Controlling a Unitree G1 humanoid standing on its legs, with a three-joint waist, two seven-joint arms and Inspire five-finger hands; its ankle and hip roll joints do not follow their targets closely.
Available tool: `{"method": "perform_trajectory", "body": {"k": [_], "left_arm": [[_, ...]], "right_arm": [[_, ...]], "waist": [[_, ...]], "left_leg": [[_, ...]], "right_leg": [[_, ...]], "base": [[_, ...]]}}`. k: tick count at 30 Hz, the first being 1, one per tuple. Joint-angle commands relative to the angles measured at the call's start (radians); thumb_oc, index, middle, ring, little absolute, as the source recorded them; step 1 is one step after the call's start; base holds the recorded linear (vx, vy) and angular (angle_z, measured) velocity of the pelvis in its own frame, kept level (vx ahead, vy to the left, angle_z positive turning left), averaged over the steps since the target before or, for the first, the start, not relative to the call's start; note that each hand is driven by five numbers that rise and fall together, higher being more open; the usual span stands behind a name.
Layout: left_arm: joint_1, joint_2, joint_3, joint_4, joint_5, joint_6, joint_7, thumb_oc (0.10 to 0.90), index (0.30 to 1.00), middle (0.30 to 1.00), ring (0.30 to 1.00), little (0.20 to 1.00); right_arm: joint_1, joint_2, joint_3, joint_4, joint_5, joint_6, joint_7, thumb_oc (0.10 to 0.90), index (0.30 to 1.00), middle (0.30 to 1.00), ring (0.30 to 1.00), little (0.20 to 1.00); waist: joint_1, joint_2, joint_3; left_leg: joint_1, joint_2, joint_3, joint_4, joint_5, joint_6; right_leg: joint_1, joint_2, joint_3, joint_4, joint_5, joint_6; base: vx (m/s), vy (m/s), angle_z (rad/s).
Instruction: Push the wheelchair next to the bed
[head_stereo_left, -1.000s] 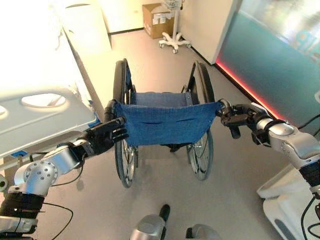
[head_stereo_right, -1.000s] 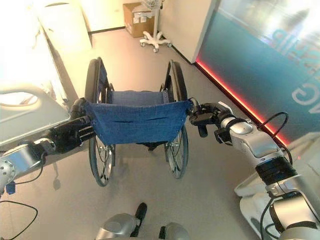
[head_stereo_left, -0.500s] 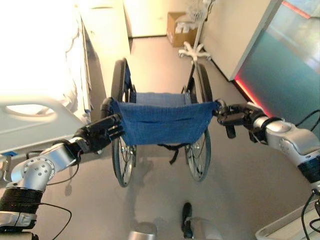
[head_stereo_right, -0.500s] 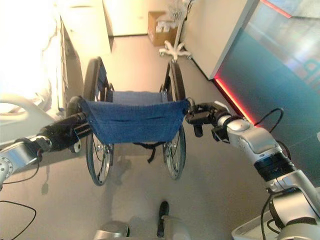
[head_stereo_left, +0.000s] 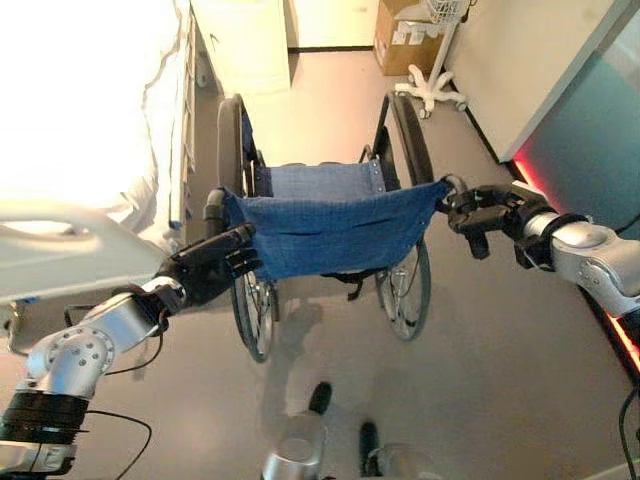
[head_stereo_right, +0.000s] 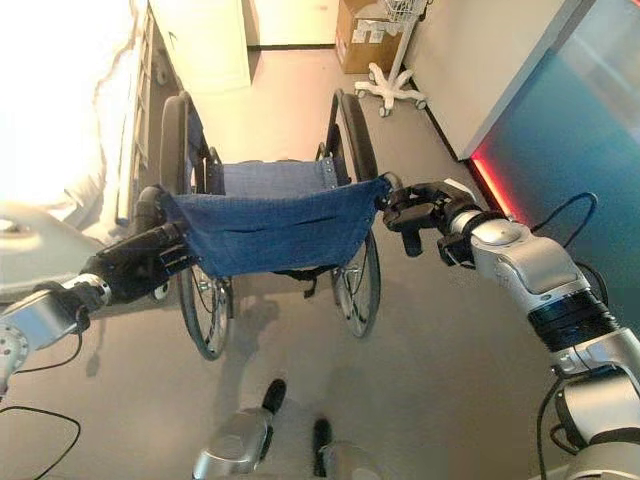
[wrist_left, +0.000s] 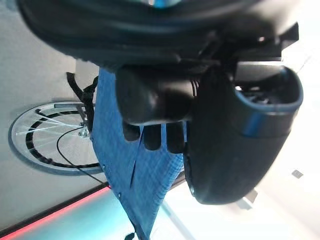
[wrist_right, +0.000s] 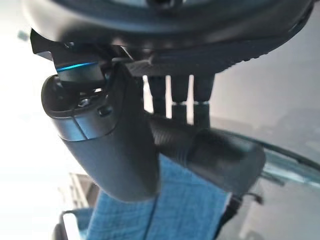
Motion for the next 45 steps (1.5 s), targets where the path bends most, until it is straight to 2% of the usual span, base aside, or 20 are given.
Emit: {"method": "perform_trajectory", "body": {"k": [1,3,5,9,11,14,17,19,22,24,27,30,32,33,34,35,37,40,42,45], "left_arm": [[-0.083,-0.004,0.053,-0.003,0.004,-0.181,-0.010,0.400,0.300,0.300,0.300,0.300],[-0.081,-0.006,0.054,-0.015,0.011,-0.180,-0.003,0.400,0.300,0.300,0.300,0.300],[-0.105,0.007,0.060,-0.017,0.004,-0.153,0.013,0.400,0.300,0.300,0.300,0.300],[-0.149,0.044,0.063,0.025,-0.001,-0.109,0.013,0.400,0.300,0.300,0.300,0.300],[-0.199,0.075,0.055,0.058,-0.017,-0.103,0.008,0.400,0.300,0.300,0.300,0.300],[-0.248,0.098,0.035,0.096,-0.026,-0.085,-0.015,0.400,0.300,0.300,0.300,0.300],[-0.265,0.121,0.019,0.120,-0.042,-0.082,-0.039,0.400,0.300,0.300,0.300,0.300],[-0.274,0.135,0.008,0.133,-0.055,-0.087,-0.057,0.400,0.300,0.300,0.300,0.300],[-0.282,0.127,-0.005,0.147,-0.046,-0.101,-0.066,0.400,0.300,0.300,0.300,0.300],[-0.287,0.118,-0.025,0.146,-0.040,-0.124,-0.047,0.400,0.300,0.300,0.300,0.300],[-0.267,0.114,-0.010,0.116,-0.057,-0.135,-0.013,0.400,0.300,0.300,0.300,0.300],[-0.208,0.085,0.017,0.070,-0.044,-0.142,-0.020,0.400,0.300,0.300,0.300,0.300],[-0.175,0.063,0.027,0.032,-0.042,-0.148,-0.002,0.400,0.300,0.300,0.300,0.300],[-0.148,0.048,0.041,0.008,-0.047,-0.155,0.025,0.400,0.300,0.300,0.300,0.300],[-0.144,0.046,0.043,0.005,-0.050,-0.154,0.030,0.400,0.300,0.300,0.300,0.300],[-0.140,0.036,0.054,0.006,-0.058,-0.157,0.055,0.400,0.300,0.300,0.300,0.300],[-0.134,0.029,0.063,0.007,-0.065,-0.162,0.066,0.400,0.300,0.300,0.300,0.300],[-0.127,0.016,0.077,0.012,-0.057,-0.158,0.063,0.400,0.300,0.300,0.300,0.300],[-0.136,0.006,0.075,0.038,-0.041,-0.151,0.046,0.400,0.300,0.300,0.300,0.300],[-0.143,0.001,0.062,0.067,-0.024,-0.159,0.030,0.400,0.300,0.300,0.300,0.300]], "right_arm": [[0.021,-0.003,-0.030,-0.150,-0.011,-0.193,0.119,0.400,0.300,0.300,0.300,0.300],[0.039,0.003,-0.041,-0.153,-0.018,-0.200,0.121,0.400,0.300,0.300,0.300,0.300],[0.057,0.037,-0.052,-0.131,-0.031,-0.221,0.137,0.400,0.300,0.300,0.300,0.300],[0.079,0.053,-0.058,-0.125,-0.039,-0.231,0.150,0.400,0.300,0.300,0.300,0.300],[0.077,0.064,-0.049,-0.129,-0.018,-0.245,0.129,0.400,0.300,0.300,0.300,0.300],[0.058,0.070,-0.033,-0.125,-0.008,-0.232,0.118,0.400,0.300,0.300,0.300,0.300],[0.066,0.063,-0.040,-0.152,-0.016,-0.206,0.107,0.400,0.300,0.300,0.300,0.300],[0.057,0.047,-0.052,-0.161,-0.007,-0.190,0.095,0.400,0.300,0.300,0.300,0.300],[0.039,0.022,-0.062,-0.150,0.007,-0.189,0.099,0.400,0.300,0.300,0.300,0.300],[-0.004,-0.022,-0.057,-0.134,0.044,-0.177,0.107,0.400,0.300,0.300,0.300,0.300],[-0.017,-0.049,-0.065,-0.152,0.070,-0.153,0.113,0.400,0.300,0.300,0.300,0.300],[-0.032,-0.060,-0.077,-0.170,0.081,-0.113,0.100,0.400,0.300,0.300,0.300,0.300],[-0.037,-0.066,-0.077,-0.154,0.081,-0.115,0.112,0.400,0.300,0.300,0.300,0.300],[-0.045,-0.078,-0.063,-0.149,0.082,-0.111,0.116,0.400,0.300,0.300,0.300,0.300],[-0.045,-0.080,-0.061,-0.148,0.081,-0.111,0.119,0.400,0.300,0.300,0.300,0.300],[-0.052,-0.095,-0.043,-0.147,0.083,-0.115,0.124,0.400,0.300,0.300,0.300,0.300],[-0.057,-0.103,-0.028,-0.145,0.087,-0.128,0.122,0.400,0.300,0.300,0.300,0.300],[-0.052,-0.102,-0.040,-0.153,0.079,-0.132,0.135,0.400,0.300,0.300,0.300,0.300],[-0.050,-0.085,-0.041,-0.158,0.059,-0.124,0.132,0.400,0.300,0.300,0.300,0.300],[-0.064,-0.049,-0.024,-0.155,0.038,-0.120,0.106,0.400,0.300,0.300,0.300,0.300]], "waist": [[-0.063,-0.006,-0.177],[-0.056,-0.005,-0.181],[-0.046,-0.016,-0.203],[-0.029,-0.053,-0.238],[-0.031,-0.055,-0.250],[-0.049,-0.039,-0.258],[-0.075,-0.023,-0.250],[-0.089,-0.009,-0.232],[-0.116,-0.004,-0.199],[-0.152,-0.020,-0.171],[-0.166,-0.029,-0.162],[-0.166,-0.039,-0.174],[-0.164,-0.042,-0.195],[-0.163,-0.044,-0.205],[-0.162,-0.039,-0.206],[-0.161,-0.048,-0.197],[-0.163,-0.056,-0.187],[-0.162,-0.059,-0.169],[-0.156,-0.059,-0.161],[-0.143,-0.037,-0.161]], "left_leg": [[-0.271,-0.077,-0.050,-0.048,0.178,-0.048],[-0.281,-0.083,-0.046,-0.053,0.175,-0.049],[-0.248,-0.102,-0.055,-0.006,0.110,-0.014],[-0.218,-0.167,-0.085,0.069,0.044,0.050],[-0.189,-0.189,-0.120,0.083,0.014,0.078],[-0.154,-0.193,-0.169,0.106,-0.018,0.093],[-0.135,-0.209,-0.194,0.138,-0.042,0.100],[-0.107,-0.216,-0.225,0.173,-0.076,0.102],[-0.041,-0.218,-0.262,0.197,-0.139,0.100],[0.034,-0.223,-0.303,0.229,-0.236,0.095],[0.068,-0.204,-0.322,0.246,-0.259,0.083],[0.106,-0.158,-0.347,0.258,-0.226,0.063],[0.119,-0.123,-0.354,0.293,-0.160,0.031],[0.094,-0.099,-0.332,0.385,-0.047,-0.004],[0.091,-0.091,-0.327,0.409,-0.038,-0.007],[0.033,-0.080,-0.281,0.552,0.044,-0.028],[-0.042,-0.082,-0.238,0.701,0.078,-0.039],[-0.138,-0.083,-0.199,0.787,0.050,-0.025],[-0.152,-0.086,-0.189,0.711,0.011,-0.011],[-0.100,-0.075,-0.139,0.315,0.019,-0.015]], "right_leg": [[0.251,0.045,0.029,-0.344,0.123,0.047],[0.264,0.044,0.028,-0.340,0.107,0.049],[0.269,0.015,0.026,-0.275,0.105,0.084],[0.249,-0.014,0.050,-0.035,0.287,0.183],[0.175,0.025,0.095,0.198,0.449,0.248],[0.063,0.045,0.133,0.287,0.477,0.244],[0.003,0.003,0.112,0.207,0.365,0.199],[-0.049,-0.052,0.075,0.039,0.282,0.159],[-0.107,-0.105,0.059,-0.124,0.295,0.157],[-0.177,-0.164,0.129,-0.349,0.391,0.196],[-0.190,-0.191,0.162,-0.420,0.453,0.217],[-0.175,-0.176,0.178,-0.399,0.438,0.219],[-0.160,-0.163,0.158,-0.377,0.428,0.201],[-0.126,-0.149,0.140,-0.377,0.417,0.175],[-0.113,-0.141,0.132,-0.378,0.409,0.171],[-0.067,-0.134,0.104,-0.390,0.400,0.144],[-0.028,-0.122,0.088,-0.387,0.380,0.112],[0.011,-0.099,0.063,-0.375,0.354,0.082],[0.038,-0.091,0.055,-0.375,0.337,0.080],[0.087,-0.055,0.023,-0.377,0.280,0.082]], "base": [[0.48,0.062,-0.19],[0.37,0.048,0.00],[0.56,0.094,-0.05],[0.48,0.115,-0.20],[0.44,0.069,-0.26],[0.37,0.033,0.04],[0.38,0.071,0.27],[0.32,-0.026,0.23],[0.30,-0.113,0.33],[0.49,-0.258,0.54],[0.35,-0.205,0.62],[0.41,-0.263,0.58],[0.40,-0.275,0.48],[0.29,-0.184,0.39],[0.37,-0.306,0.42],[0.24,-0.238,0.33],[0.21,-0.224,0.27],[0.24,-0.179,0.12],[0.30,-0.071,0.33],[0.31,-0.001,0.26]]}}
